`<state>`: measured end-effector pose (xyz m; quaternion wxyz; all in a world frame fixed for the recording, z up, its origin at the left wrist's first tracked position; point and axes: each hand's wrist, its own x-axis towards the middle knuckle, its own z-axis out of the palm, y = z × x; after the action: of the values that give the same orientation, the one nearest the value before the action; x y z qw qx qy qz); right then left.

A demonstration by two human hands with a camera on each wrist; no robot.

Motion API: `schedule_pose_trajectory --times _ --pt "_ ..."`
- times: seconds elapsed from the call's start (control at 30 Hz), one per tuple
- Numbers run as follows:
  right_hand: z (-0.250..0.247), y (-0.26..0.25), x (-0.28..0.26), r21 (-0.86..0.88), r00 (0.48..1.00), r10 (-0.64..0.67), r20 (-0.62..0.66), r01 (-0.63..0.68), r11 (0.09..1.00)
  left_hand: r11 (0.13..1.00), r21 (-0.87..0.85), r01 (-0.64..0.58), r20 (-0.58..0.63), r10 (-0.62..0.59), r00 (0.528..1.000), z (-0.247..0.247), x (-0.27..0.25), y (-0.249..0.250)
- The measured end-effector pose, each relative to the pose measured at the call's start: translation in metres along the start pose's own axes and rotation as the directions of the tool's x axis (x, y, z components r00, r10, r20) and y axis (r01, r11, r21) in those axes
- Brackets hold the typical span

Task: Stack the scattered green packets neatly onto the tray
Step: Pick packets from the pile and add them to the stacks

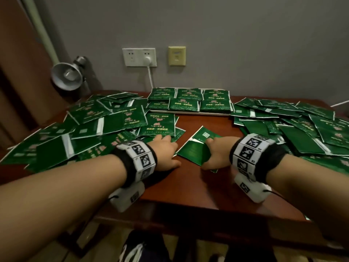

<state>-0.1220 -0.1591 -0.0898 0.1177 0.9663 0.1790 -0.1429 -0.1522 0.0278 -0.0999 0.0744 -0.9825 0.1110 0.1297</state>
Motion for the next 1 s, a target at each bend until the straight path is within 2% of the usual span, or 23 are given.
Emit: schedule_pose_trajectory --times 0.2,0.37,0.57,0.77,0.9,1.0 --pt "0.006 -0.015 -0.027 0.020 0.998 -0.049 0.030 0.048 0.999 0.999 0.008 0.032 0.015 -0.032 0.999 0.000 -0.008 0.008" --pt "0.006 -0.027 -0.046 -0.034 0.999 -0.046 0.017 0.046 0.998 1.000 -0.029 0.001 0.001 -0.001 1.000 0.000 -0.018 0.009" --pt "0.016 -0.044 -0.069 -0.122 0.992 -0.110 -0.070 0.101 0.987 0.975 -0.188 -0.122 -0.048 0.115 0.992 0.007 -0.043 0.005" --pt "0.021 -0.052 -0.091 -0.292 0.992 -0.116 0.048 0.125 0.948 0.894 -0.392 -0.216 -0.096 0.193 0.976 0.010 -0.070 0.012" --pt "0.004 -0.055 -0.103 -0.186 0.979 -0.170 0.110 0.188 0.965 0.900 -0.349 -0.261 -0.117 0.235 0.965 0.017 -0.075 0.018" --pt "-0.015 -0.045 -0.099 -0.124 0.989 -0.141 0.043 0.145 0.982 0.906 -0.323 -0.276 -0.149 0.239 0.960 0.021 -0.072 0.019"
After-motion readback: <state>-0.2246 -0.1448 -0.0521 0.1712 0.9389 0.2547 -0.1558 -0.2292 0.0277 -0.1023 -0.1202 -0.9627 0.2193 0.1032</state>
